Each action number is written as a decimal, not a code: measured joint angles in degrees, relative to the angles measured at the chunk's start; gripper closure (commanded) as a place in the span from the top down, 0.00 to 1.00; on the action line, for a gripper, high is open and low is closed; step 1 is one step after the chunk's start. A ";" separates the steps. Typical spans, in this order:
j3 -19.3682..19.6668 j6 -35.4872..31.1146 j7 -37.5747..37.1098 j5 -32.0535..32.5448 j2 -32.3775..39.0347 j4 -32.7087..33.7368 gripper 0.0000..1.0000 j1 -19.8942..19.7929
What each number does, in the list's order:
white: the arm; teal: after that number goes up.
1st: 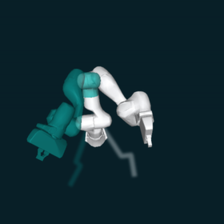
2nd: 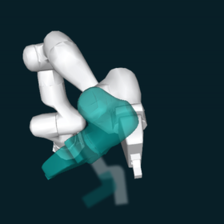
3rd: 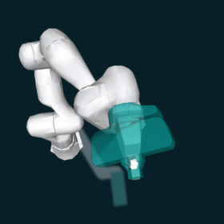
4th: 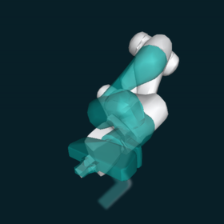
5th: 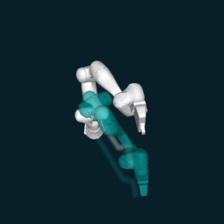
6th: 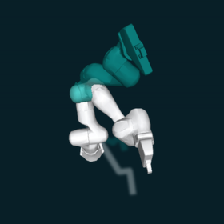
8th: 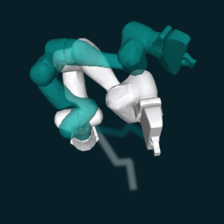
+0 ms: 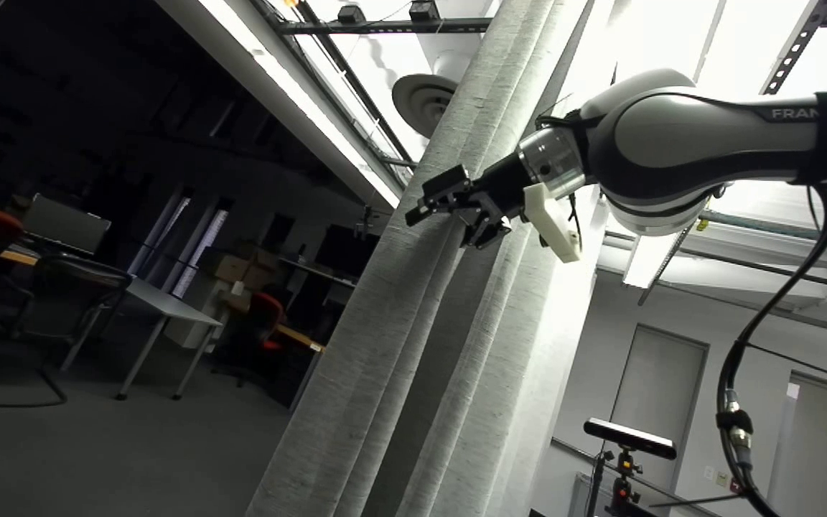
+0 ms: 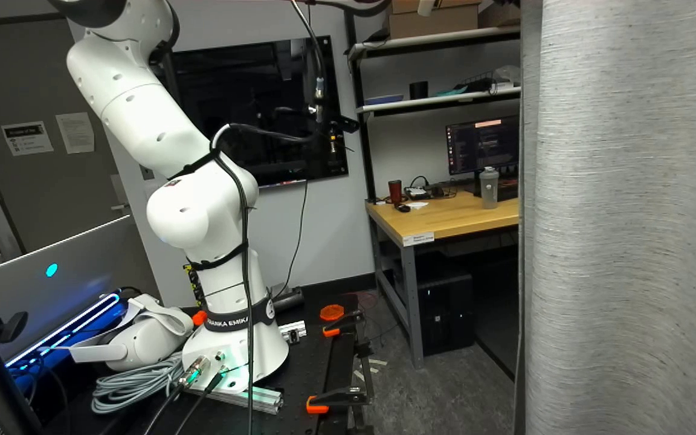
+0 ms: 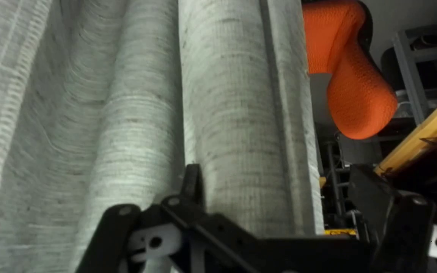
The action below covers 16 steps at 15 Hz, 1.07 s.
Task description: Move the curtain to the left
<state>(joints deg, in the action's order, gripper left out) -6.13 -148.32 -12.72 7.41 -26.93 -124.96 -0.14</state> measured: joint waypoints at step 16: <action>-2.92 -17.54 -0.02 0.40 3.57 8.12 0.65 -2.78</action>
<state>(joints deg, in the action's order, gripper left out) -9.05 -165.86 -12.74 7.80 -23.37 -116.84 -2.92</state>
